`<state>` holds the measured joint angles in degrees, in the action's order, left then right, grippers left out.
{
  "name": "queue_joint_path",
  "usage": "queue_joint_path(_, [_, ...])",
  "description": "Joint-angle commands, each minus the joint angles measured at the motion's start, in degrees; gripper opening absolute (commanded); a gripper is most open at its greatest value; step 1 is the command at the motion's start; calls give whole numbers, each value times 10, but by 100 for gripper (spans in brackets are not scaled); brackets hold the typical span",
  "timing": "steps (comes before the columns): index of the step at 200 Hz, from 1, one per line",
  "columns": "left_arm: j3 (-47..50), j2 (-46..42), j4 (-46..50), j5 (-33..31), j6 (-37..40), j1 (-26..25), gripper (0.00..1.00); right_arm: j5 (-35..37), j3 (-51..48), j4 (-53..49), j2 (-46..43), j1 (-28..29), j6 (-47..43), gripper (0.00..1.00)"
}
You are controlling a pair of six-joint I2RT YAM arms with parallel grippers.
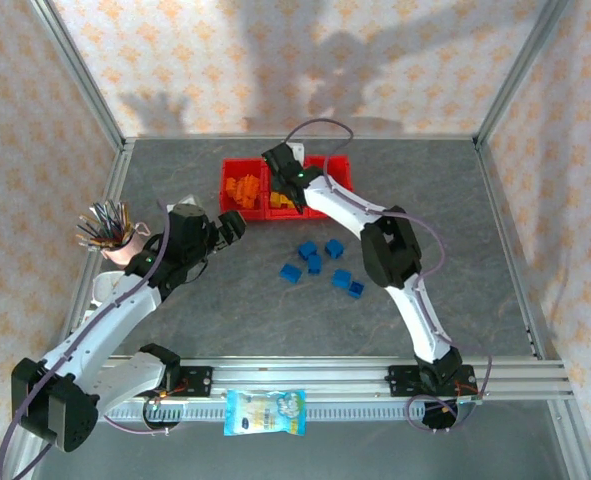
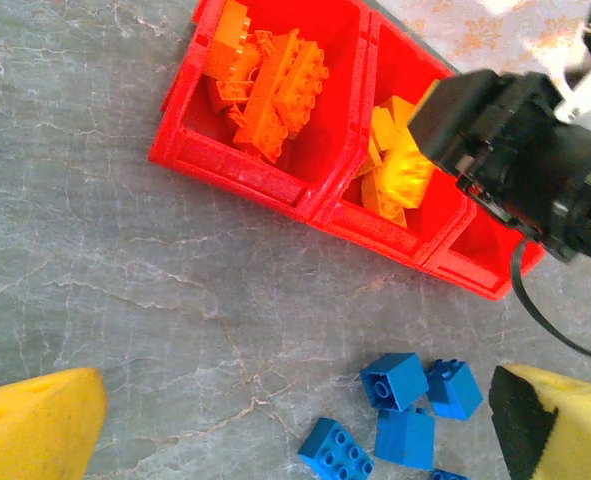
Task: Sort the legos into containers by color
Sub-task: Place the lego in the container, then pick up the lego from the center of the table.
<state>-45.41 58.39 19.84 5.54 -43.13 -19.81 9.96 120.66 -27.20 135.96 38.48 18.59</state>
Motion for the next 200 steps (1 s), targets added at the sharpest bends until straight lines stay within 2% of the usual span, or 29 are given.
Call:
queue_joint_path(1, [-25,9,-14,3,20,5,99,20,49,-37,3,3,-27,57])
queue_joint_path(32, [-28,14,-12,4,27,5,99,0,-13,-19,-60,4,-29,62])
queue_joint_path(84, [-12,7,-20,41,29,1,99,-37,-231,13,-222,5,-13,68])
queue_joint_path(135, [25,-16,-34,36,8,-45,99,-41,-418,14,-347,20,29,74])
queue_joint_path(200, [74,-40,-62,11,-45,-103,99,-49,-577,26,-400,64,99,76])
